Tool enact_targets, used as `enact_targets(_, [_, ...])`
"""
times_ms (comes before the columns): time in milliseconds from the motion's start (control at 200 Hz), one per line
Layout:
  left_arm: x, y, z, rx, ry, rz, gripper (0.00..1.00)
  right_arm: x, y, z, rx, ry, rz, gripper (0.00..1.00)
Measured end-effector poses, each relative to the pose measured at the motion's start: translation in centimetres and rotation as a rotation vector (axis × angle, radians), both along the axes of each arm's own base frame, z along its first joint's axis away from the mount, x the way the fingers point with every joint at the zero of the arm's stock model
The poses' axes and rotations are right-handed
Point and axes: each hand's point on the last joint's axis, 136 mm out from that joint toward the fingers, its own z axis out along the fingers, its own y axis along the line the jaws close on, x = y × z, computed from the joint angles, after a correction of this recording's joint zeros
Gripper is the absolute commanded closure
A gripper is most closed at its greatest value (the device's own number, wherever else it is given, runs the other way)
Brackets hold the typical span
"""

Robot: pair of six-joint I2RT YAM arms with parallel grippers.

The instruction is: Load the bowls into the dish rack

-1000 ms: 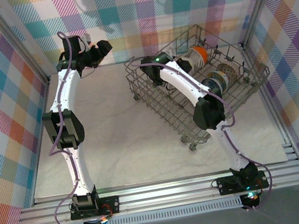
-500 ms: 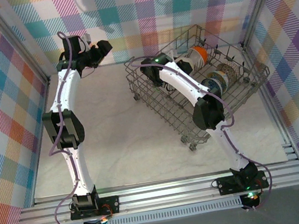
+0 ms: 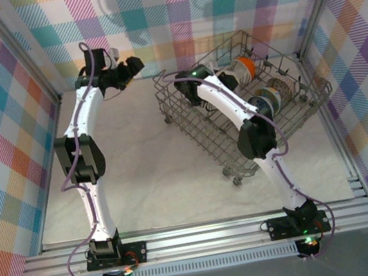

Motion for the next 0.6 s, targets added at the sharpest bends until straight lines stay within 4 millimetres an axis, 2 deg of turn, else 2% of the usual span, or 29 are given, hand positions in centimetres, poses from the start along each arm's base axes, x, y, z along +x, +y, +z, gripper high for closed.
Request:
enact_targets(215, [-3.5,-1.7,-5.3,0.05,0.167,-0.048,0.18,0.0,-0.2,-0.5,0.038,0.001,-0.018,1.0])
enact_targets(405, [-4.9,-1.5,-5.7,0.07,0.186,-0.042,0.19,-0.5,0.2,-1.0,0.083,-0.006,-0.026,1.0])
enact_targets(600, [-6.9,-2.6,-7.1,0.079,0.231,-0.07,0.19,-1.2,0.2,-0.1,0.13,-0.07,-0.046,1.0])
